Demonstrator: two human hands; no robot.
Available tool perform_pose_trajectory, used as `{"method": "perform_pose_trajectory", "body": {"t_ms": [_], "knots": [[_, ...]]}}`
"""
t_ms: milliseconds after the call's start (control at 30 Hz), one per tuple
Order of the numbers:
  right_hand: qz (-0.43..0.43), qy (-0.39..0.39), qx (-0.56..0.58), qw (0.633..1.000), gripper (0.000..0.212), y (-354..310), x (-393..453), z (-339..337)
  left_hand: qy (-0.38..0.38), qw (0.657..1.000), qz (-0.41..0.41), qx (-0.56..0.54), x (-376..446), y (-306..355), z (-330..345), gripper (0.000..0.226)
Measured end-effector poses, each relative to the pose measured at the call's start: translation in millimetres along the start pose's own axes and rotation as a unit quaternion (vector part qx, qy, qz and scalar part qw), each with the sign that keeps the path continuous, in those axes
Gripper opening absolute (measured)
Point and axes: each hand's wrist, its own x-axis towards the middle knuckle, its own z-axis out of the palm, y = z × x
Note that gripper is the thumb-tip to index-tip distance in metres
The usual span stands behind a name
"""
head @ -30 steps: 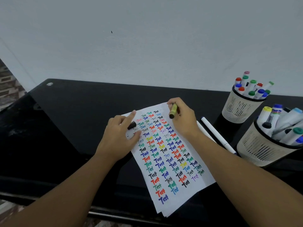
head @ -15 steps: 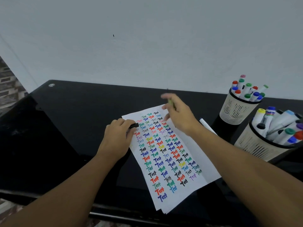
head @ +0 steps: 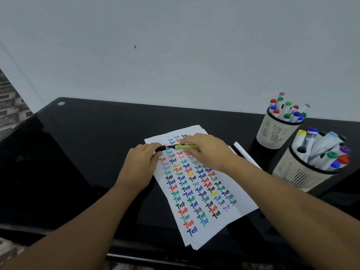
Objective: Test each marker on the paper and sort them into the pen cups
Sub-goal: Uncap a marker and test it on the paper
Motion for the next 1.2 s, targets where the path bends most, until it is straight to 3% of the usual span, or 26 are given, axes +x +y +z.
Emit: {"method": "perform_pose_trajectory", "body": {"t_ms": [433, 600, 733, 833, 1000, 1200], "knots": [[-0.085, 0.015, -0.049, 0.995, 0.033, -9.8, 5.7, 7.9, -0.009, 0.997, 0.081, 0.002, -3.6, 1.6, -2.3, 0.029], [-0.126, 0.02, -0.1, 0.987, 0.041, -16.7, 1.8, 15.1, -0.015, 0.999, 0.031, -0.025, -5.3, 4.8, -4.2, 0.047], [-0.081, 0.045, -0.057, 0.994, 0.058, -19.6, -2.9, 8.0, -0.059, 0.997, -0.047, -0.035, -1.0, 2.0, -0.6, 0.073], [-0.043, 0.036, -0.027, 0.998, 0.065, -16.6, -8.3, 1.1, -0.071, 0.997, -0.027, 0.002, 1.9, -1.2, 3.2, 0.073], [0.015, 0.034, 0.067, 0.997, 0.051, -4.7, -16.7, 2.2, -0.069, 0.997, -0.003, 0.023, 3.0, -3.1, 4.1, 0.066], [0.064, 0.061, 0.093, 0.992, 0.04, 4.2, -36.5, 6.0, -0.073, 0.997, -0.007, 0.018, 3.0, -2.1, 2.5, 0.065]]}}
